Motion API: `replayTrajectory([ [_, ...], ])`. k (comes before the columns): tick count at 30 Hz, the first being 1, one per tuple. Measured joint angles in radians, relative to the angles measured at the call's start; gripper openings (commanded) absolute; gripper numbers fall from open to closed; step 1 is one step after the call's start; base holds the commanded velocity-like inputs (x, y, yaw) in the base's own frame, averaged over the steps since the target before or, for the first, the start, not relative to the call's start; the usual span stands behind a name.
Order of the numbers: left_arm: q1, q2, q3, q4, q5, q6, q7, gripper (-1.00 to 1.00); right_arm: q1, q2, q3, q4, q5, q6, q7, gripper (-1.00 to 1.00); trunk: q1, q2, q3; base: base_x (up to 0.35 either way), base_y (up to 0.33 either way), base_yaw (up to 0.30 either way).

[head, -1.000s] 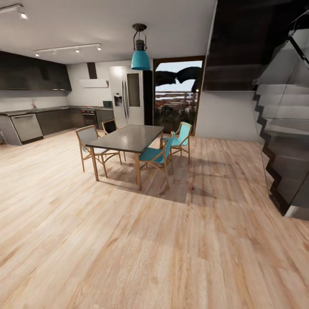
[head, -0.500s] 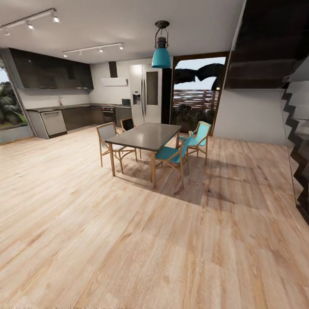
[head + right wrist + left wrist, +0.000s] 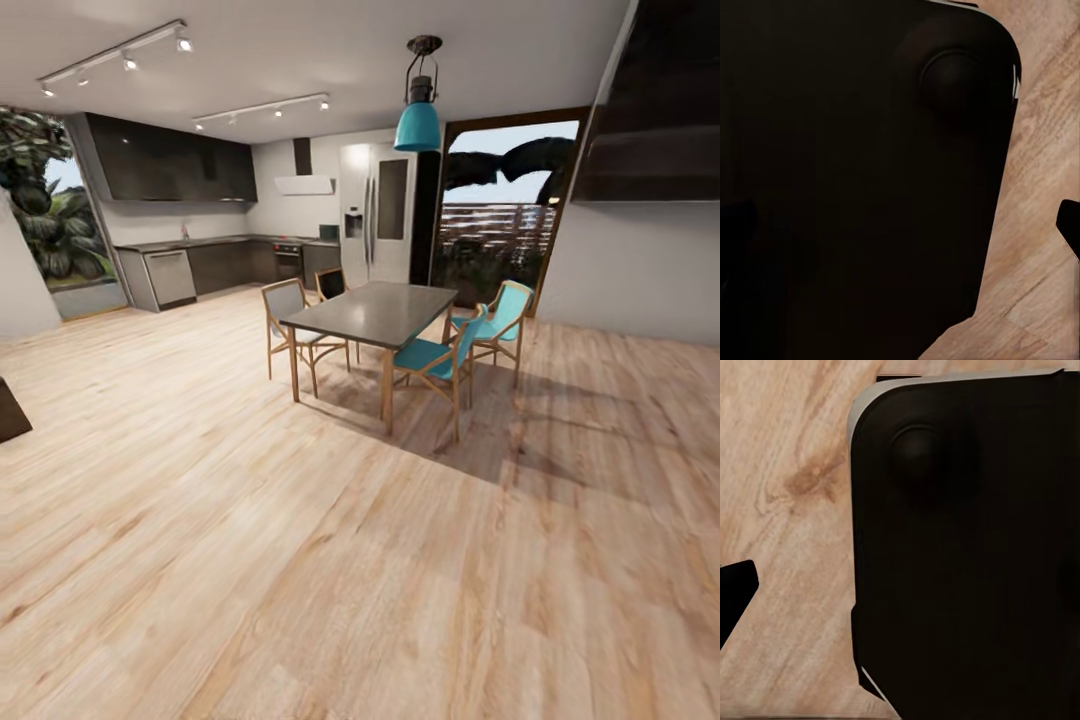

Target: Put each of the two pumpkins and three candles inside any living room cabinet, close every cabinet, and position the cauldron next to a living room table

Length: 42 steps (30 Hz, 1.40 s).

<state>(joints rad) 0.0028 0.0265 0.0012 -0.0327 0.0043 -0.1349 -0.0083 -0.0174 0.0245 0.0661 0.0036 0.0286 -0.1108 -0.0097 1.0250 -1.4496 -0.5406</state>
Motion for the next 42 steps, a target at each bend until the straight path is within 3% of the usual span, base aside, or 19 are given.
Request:
replayTrajectory([
  [42,0.0,-0.001,0.0,0.0,0.0,0.0,0.0,1.0,0.0,0.0,0.0,-0.003,0.001,-0.002,-0.001,1.0,0.0,0.0,-0.046,0.0,0.0,0.207],
])
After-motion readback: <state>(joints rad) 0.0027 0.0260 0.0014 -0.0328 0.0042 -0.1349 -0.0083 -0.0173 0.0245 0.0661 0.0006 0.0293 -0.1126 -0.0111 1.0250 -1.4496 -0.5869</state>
